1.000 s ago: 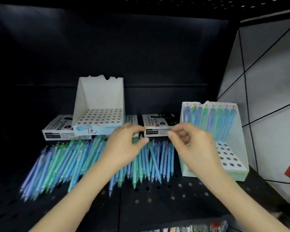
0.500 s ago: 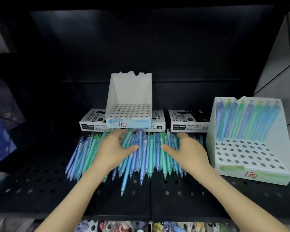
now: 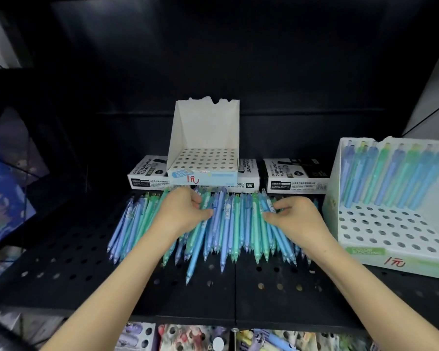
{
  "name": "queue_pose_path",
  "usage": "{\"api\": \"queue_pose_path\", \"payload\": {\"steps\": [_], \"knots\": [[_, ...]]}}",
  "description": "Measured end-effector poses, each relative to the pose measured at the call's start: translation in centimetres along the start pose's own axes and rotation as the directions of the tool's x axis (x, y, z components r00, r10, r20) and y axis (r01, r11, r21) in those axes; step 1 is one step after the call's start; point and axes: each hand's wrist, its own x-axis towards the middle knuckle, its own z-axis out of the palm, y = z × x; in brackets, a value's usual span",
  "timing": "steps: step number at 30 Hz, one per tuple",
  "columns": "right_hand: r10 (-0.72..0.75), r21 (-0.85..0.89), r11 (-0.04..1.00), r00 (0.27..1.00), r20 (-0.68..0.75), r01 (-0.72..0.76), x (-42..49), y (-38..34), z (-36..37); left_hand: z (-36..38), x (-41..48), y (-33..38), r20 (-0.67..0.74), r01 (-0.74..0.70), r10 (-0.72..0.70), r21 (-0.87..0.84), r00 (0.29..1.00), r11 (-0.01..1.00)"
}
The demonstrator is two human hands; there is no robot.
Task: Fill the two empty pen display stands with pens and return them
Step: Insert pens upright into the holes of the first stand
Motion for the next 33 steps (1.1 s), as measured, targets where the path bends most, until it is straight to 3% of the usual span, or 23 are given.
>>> {"api": "queue_pose_path", "payload": {"steps": [4,12,14,16,18,22,26,31,33], "knots": [[0.024,0.068,0.997,1.000,0.015,-0.025,0.1,0.0,-0.1,-0.5,0.4,0.7,0.077,0.022,-0.025,0.035,0.997,0.999],[0.048,0.258,0.965,0.999,-0.016,-0.042,0.0,-0.3,-1.1,-2.0,0.0,0.7,0.123,0.089,-0.058,-0.265,0.991,0.960],[0.056,0.349,0.936,0.998,-0.016,-0.047,-0.3,-0.7,-1.6,-2.1,-0.4,1.6,0.154,0.098,-0.026,-0.484,0.988,0.870],[0.050,0.419,0.907,0.999,-0.021,-0.037,-0.8,-1.1,-2.4,-1.8,-1.0,3.2,0.215,0.161,-0.010,-0.701,0.977,0.695],[0.032,0.453,0.892,0.998,-0.049,-0.006,-1.5,-1.4,-3.3,-0.7,-1.6,4.9,0.268,0.193,0.042,-0.785,0.963,0.589],[-0.014,0.431,0.899,0.989,-0.146,0.076,-3.1,-1.9,-5.0,2.4,-2.4,8.5,0.287,0.070,0.222,-0.743,0.932,0.666],[-0.096,0.321,0.933,0.971,-0.219,0.165,-4.5,-1.9,-6.3,4.4,-2.7,11.3,0.321,0.055,0.330,-0.786,0.888,0.615],[-0.034,0.385,0.912,0.960,-0.277,0.143,-4.9,-0.5,-8.4,5.8,-2.5,12.8,0.304,0.031,0.355,-0.796,0.884,0.605],[0.002,0.433,0.886,0.933,-0.361,0.166,-5.0,-0.1,-9.9,5.9,-2.3,13.2,0.259,0.006,0.340,-0.803,0.904,0.596]]}}
